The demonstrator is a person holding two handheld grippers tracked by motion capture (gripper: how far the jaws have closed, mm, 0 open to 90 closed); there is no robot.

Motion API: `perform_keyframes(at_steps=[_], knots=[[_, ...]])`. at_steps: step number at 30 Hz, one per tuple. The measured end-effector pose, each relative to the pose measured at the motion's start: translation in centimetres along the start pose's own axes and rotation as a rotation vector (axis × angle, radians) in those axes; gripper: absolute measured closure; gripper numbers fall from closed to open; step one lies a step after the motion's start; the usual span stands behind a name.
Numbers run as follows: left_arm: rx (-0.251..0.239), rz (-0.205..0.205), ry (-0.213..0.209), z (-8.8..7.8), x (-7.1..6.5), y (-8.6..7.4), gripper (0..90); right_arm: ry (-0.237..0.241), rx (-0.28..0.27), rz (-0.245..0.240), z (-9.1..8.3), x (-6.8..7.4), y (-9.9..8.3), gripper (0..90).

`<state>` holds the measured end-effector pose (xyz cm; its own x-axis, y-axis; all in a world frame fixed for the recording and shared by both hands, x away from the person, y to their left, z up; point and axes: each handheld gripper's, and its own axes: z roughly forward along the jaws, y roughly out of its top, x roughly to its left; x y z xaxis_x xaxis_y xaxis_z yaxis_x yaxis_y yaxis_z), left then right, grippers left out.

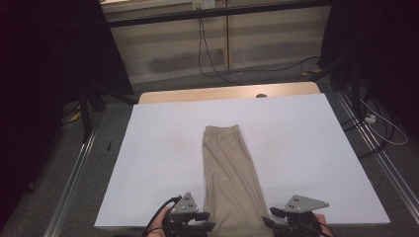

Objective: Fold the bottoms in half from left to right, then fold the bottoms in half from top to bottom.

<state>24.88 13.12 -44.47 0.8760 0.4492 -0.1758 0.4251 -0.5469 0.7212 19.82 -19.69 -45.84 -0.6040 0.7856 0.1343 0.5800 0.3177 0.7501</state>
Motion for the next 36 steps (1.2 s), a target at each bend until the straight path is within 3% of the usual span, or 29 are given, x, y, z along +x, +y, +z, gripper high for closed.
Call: perform_keyframes(at_steps=[3,6,9,12,18,20,22,25,27,29,31,33,36], knots=[[-0.026,-0.034,0.039,-0.2,0.8,0.3,42.8,-0.035,-0.045,-0.011,0.1,-0.5,0.6,44.7],[-0.050,-0.021,0.141,0.1,1.8,0.5,24.1,-0.049,-0.077,-0.021,0.1,-0.9,1.1,38.9],[-0.082,-0.071,0.219,0.3,3.2,1.0,20.2,-0.068,-0.085,-0.012,0.5,-1.5,1.7,36.8],[-0.109,-0.068,0.259,0.1,4.4,1.9,16.1,-0.083,-0.093,-0.010,0.8,-2.2,2.4,34.6],[-0.161,-0.039,0.302,0.6,8.2,4.2,16.2,-0.089,-0.109,0.003,1.6,-4.1,4.3,33.6],[-0.203,-0.044,0.289,1.5,9.8,5.0,17.3,-0.089,-0.109,-0.006,2.1,-4.7,5.1,33.6],[-0.196,-0.050,0.313,2.3,11.0,5.9,17.3,-0.086,-0.117,-0.008,2.7,-5.3,6.1,33.9],[-0.188,-0.100,0.312,3.3,12.4,7.0,19.3,-0.082,-0.119,-0.027,3.5,-6.1,7.5,34.2],[-0.138,-0.109,0.335,3.9,13.5,7.7,25.0,-0.082,-0.122,-0.037,4.3,-6.8,8.8,35.3],[-0.130,-0.133,0.352,4.4,14.3,8.1,28.8,-0.101,-0.126,-0.056,5.3,-7.5,10.1,38.2],[-0.118,-0.152,0.329,4.6,15.1,8.6,39.6,-0.098,-0.139,-0.039,6.1,-8.3,11.2,43.4],[-0.128,-0.147,0.378,5.0,15.8,8.9,45.0,-0.112,-0.156,-0.029,7.2,-9.3,12.3,51.2],[-0.140,-0.148,0.377,5.8,17.4,9.7,49.9,-0.124,-0.134,-0.033,9.1,-10.4,14.0,58.3]])
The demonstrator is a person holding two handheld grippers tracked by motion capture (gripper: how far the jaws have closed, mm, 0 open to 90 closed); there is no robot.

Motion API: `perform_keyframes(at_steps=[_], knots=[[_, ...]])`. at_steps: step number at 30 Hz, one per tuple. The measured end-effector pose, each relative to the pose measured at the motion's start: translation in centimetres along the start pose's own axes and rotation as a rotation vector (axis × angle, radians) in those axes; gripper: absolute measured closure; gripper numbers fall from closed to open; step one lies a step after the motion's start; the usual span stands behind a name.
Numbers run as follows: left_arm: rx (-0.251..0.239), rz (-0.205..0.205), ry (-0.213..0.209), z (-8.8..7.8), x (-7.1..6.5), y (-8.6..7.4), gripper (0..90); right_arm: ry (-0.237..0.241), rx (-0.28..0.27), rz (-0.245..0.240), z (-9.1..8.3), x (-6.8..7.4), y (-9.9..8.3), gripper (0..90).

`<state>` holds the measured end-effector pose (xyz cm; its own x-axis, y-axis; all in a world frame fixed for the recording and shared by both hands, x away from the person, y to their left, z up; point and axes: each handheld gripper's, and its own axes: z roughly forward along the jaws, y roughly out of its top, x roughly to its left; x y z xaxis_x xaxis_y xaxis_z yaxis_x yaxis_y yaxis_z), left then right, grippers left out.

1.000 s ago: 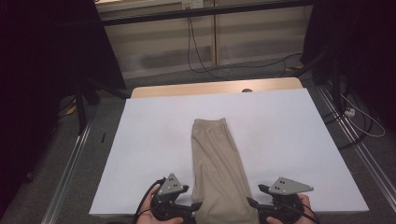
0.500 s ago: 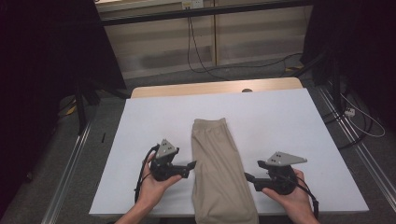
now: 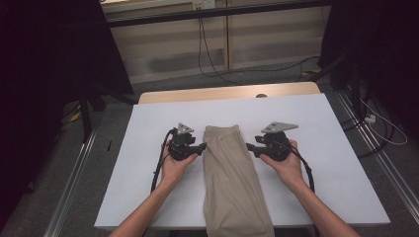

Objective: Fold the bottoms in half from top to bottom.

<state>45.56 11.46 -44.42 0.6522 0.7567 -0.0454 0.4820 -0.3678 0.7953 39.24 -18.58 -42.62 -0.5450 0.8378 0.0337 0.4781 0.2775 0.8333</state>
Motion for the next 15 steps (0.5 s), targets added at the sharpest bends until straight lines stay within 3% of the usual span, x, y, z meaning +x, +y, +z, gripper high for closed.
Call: perform_keyframes(at_steps=[5,7,9,11,15], knots=[[0.004,-0.034,0.045,2.2,0.9,0.9,56.9,0.004,0.030,-0.001,3.7,-0.9,1.9,70.9],[-0.001,-0.038,0.031,2.8,1.0,1.1,61.3,0.002,0.028,0.024,5.1,-1.3,2.4,74.1],[0.032,-0.015,0.040,3.5,1.0,1.3,65.8,-0.007,0.030,0.033,6.3,-1.7,2.9,74.6],[0.028,-0.021,0.020,3.9,1.0,1.4,70.9,-0.003,0.037,0.033,7.3,-2.0,3.5,75.3],[0.016,-0.039,0.030,4.5,1.4,1.4,77.0,-0.015,0.062,0.054,8.9,-2.7,4.2,79.1]])
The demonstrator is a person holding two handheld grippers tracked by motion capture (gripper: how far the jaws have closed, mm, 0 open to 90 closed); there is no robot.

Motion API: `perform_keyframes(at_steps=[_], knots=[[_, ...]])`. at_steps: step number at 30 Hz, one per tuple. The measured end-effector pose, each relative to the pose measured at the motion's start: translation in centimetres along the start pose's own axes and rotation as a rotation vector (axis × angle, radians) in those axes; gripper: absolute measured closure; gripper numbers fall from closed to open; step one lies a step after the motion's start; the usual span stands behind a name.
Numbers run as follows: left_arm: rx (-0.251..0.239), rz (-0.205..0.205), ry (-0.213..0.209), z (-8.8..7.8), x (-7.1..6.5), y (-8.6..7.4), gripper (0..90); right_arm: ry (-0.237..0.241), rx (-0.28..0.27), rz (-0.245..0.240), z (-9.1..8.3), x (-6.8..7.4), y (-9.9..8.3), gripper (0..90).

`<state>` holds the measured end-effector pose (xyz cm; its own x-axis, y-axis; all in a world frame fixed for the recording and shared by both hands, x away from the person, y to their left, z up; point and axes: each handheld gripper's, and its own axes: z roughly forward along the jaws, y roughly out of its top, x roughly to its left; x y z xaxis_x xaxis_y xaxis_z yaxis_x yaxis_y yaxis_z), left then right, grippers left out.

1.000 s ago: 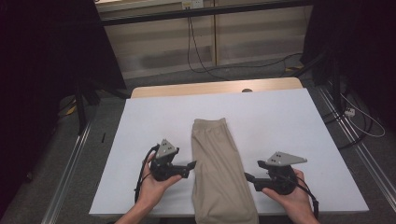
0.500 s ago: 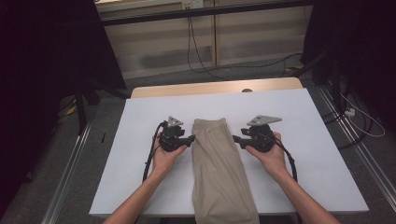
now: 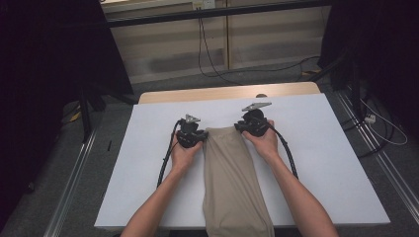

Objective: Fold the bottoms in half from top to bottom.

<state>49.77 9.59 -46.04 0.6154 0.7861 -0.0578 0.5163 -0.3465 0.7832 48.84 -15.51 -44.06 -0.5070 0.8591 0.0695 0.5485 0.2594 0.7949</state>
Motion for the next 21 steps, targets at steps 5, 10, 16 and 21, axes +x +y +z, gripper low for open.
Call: perform_keyframes(at_steps=[5,10,16,21], knots=[[0.009,-0.046,-0.016,0.4,0.7,0.2,77.8,-0.006,0.024,0.026,1.4,-0.6,-0.3,71.5],[0.013,-0.088,-0.040,0.2,1.5,0.1,68.7,0.050,0.042,0.082,2.0,-0.8,-0.8,66.1],[0.014,-0.078,-0.048,-1.0,2.1,0.3,52.9,0.085,0.044,0.107,2.2,-1.0,-1.1,65.1],[0.034,-0.066,-0.097,-1.0,2.3,0.1,43.1,0.108,0.045,0.101,2.1,-0.8,-1.0,81.1]])
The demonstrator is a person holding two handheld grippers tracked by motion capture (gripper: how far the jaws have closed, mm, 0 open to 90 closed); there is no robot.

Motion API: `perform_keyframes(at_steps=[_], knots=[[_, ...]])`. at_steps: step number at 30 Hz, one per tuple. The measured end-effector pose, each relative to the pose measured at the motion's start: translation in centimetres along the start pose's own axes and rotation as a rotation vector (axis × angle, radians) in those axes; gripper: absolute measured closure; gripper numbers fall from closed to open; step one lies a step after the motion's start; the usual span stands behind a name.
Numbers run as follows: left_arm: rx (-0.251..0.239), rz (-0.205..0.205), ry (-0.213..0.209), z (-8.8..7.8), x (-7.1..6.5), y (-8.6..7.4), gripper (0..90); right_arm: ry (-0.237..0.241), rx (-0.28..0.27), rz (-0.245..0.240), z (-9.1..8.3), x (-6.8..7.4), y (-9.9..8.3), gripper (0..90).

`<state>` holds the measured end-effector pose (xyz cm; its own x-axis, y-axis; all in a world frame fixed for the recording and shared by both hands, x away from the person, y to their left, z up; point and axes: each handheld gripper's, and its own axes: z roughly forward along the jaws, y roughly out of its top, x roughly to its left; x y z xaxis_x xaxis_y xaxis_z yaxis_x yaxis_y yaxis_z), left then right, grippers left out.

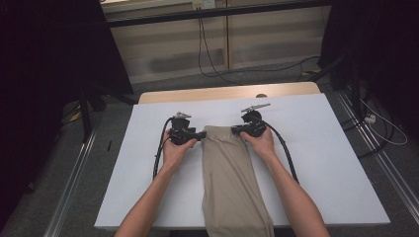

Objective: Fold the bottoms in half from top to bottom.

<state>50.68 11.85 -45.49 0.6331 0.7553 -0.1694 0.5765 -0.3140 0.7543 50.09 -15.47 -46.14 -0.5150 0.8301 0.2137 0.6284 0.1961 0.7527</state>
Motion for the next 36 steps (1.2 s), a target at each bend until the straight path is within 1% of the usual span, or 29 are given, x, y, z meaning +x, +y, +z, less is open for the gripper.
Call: perform_keyframes(at_steps=[2,4,5,6,7,8,9,10,11,12,13,15,16,17,18,19,20,21,23,26,27,28,30,32,33,36], knots=[[0.006,-0.004,-0.003,0.7,0.0,-0.1,42.7,-0.019,0.004,-0.014,-0.1,0.2,0.1,82.5],[-0.023,-0.032,0.007,1.1,-0.1,-0.1,43.1,-0.027,0.005,-0.018,-0.3,0.2,0.1,82.7],[-0.034,-0.051,-0.004,1.4,-0.2,-0.1,44.1,-0.026,0.006,-0.020,-0.4,0.1,0.1,82.8],[-0.034,-0.044,-0.005,1.6,-0.2,0.0,45.0,-0.027,0.009,-0.025,-0.5,0.1,0.1,82.8],[-0.032,-0.031,0.004,1.8,-0.4,0.1,46.4,-0.029,0.010,-0.029,-0.5,0.1,0.1,82.8],[-0.035,-0.031,0.006,2.0,-0.7,0.2,49.2,-0.031,0.009,-0.031,-0.6,0.1,0.1,82.9],[-0.031,-0.026,-0.024,2.1,-0.8,0.3,55.0,-0.031,0.010,-0.027,-0.7,0.1,0.1,82.9],[-0.018,-0.029,-0.047,2.3,-0.9,0.4,68.5,-0.032,0.009,-0.027,-0.8,0.1,0.2,83.0],[-0.013,-0.041,-0.058,2.3,-0.9,0.5,70.0,-0.037,0.004,-0.031,-1.0,0.1,0.2,83.0],[-0.010,-0.049,-0.076,2.2,-0.9,0.6,75.4,-0.036,0.002,-0.031,-1.1,0.2,0.2,83.0],[-0.010,-0.051,-0.088,2.1,-0.9,0.7,78.9,-0.038,-0.002,-0.030,-1.4,0.2,0.3,83.0],[-0.044,-0.070,-0.104,1.7,-1.1,1.1,81.0,-0.029,-0.024,-0.027,-2.0,0.2,0.5,83.0],[-0.059,-0.064,-0.103,1.5,-1.3,1.3,81.3,-0.032,-0.036,-0.028,-2.5,0.3,0.7,83.0],[-0.071,-0.045,-0.093,1.2,-1.5,1.6,81.4,-0.031,-0.050,-0.031,-2.9,0.3,1.0,83.0],[-0.082,-0.039,-0.090,1.0,-1.7,1.9,81.5,-0.028,-0.067,-0.029,-3.4,0.2,1.2,83.0],[-0.100,-0.038,-0.099,0.6,-1.9,2.4,81.5,-0.028,-0.082,-0.029,-3.7,0.2,1.4,83.0],[-0.124,-0.027,-0.099,0.2,-2.2,3.1,81.5,-0.031,-0.096,-0.025,-4.2,0.1,1.7,83.0],[-0.135,-0.014,-0.100,-0.1,-2.3,3.7,81.6,-0.025,-0.122,-0.017,-4.8,0.0,2.1,83.0],[-0.154,0.007,-0.088,-0.7,-2.7,5.0,81.5,-0.019,-0.154,-0.010,-5.8,-0.2,2.9,82.9],[-0.188,0.029,-0.078,-1.5,-3.1,6.7,81.6,-0.020,-0.196,-0.013,-7.0,-0.2,4.1,82.9],[-0.204,0.028,-0.082,-1.9,-3.3,7.3,81.6,-0.015,-0.211,-0.015,-7.5,-0.3,4.6,82.9],[-0.211,0.041,-0.081,-2.2,-3.4,7.9,81.5,-0.013,-0.229,-0.014,-8.1,-0.3,5.1,82.9],[-0.232,0.057,-0.079,-2.7,-3.7,8.9,81.6,-0.013,-0.248,-0.020,-9.0,-0.3,6.0,82.9],[-0.250,0.062,-0.082,-3.2,-3.9,9.9,81.5,-0.017,-0.269,-0.028,-9.8,-0.4,6.8,82.8],[-0.264,0.065,-0.083,-3.5,-4.0,10.4,81.5,-0.011,-0.280,-0.026,-10.2,-0.4,7.2,82.9],[-0.285,0.090,-0.077,-4.3,-4.3,12.0,81.5,-0.014,-0.312,-0.039,-11.5,-0.3,8.5,82.8]])
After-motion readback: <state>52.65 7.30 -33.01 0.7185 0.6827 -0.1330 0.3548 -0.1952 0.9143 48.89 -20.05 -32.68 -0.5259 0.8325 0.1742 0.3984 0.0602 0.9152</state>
